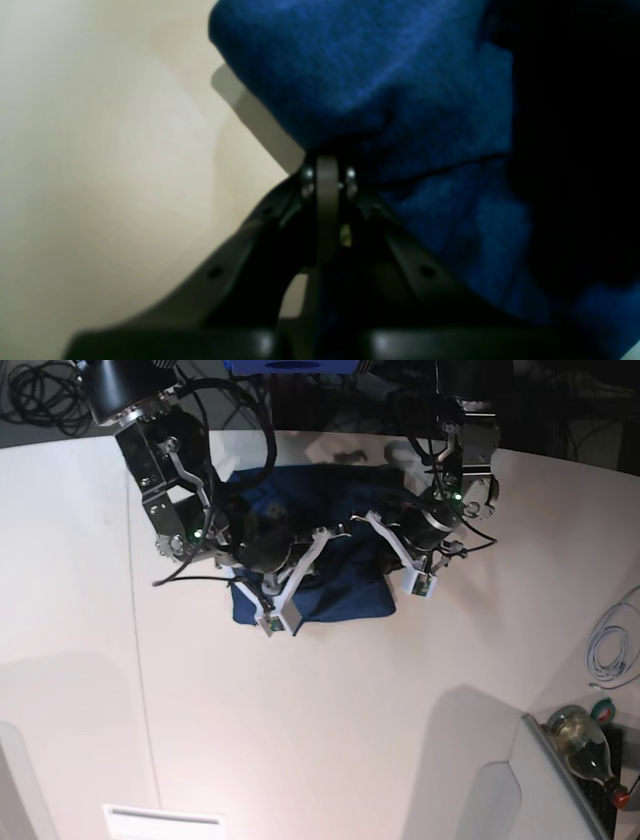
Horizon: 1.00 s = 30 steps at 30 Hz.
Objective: Layout the t-shirt on the table in an organized manner, then fold the t-shirt properly
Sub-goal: 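Fold both strip ends inward toward the middle with both grippers, then release with the left gripper and press the folded bundle with the right gripper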
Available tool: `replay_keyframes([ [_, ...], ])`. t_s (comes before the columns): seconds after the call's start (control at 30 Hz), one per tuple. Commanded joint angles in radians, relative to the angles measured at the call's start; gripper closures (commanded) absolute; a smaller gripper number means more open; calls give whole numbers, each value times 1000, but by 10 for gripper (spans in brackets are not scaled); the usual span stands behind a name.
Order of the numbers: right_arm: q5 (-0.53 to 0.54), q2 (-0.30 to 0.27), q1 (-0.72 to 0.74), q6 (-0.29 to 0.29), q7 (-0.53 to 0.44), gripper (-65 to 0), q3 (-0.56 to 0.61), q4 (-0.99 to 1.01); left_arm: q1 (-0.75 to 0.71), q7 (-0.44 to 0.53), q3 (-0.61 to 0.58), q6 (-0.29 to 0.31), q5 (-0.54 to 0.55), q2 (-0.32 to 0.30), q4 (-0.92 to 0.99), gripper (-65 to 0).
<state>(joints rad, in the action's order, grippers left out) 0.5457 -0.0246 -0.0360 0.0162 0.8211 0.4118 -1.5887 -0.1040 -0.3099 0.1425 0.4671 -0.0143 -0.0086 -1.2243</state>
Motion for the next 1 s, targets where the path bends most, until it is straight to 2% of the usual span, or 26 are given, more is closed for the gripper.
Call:
replay_keyframes([
  [0.0,17,4,17,-5,-35,-6,9,-6,5,7,-1,2,9,-1,-18,0],
  [0.17,11,35,17,-5,-47,-6,48,4,5,7,-1,2,9,-1,-15,0],
  [0.43,9,38,43,-5,-56,-6,62,118,5,7,-1,2,9,-3,-19,0],
  [0.57,9,36,43,-5,-142,-6,62,133,3,7,3,2,9,-6,-21,0],
  [0.7,9,35,43,-5,-144,-5,62,133,-21,7,13,0,9,-9,-70,0],
  [0.97,9,36,43,-5,-150,-8,63,132,-112,7,15,-35,12,-126,-180,0],
])
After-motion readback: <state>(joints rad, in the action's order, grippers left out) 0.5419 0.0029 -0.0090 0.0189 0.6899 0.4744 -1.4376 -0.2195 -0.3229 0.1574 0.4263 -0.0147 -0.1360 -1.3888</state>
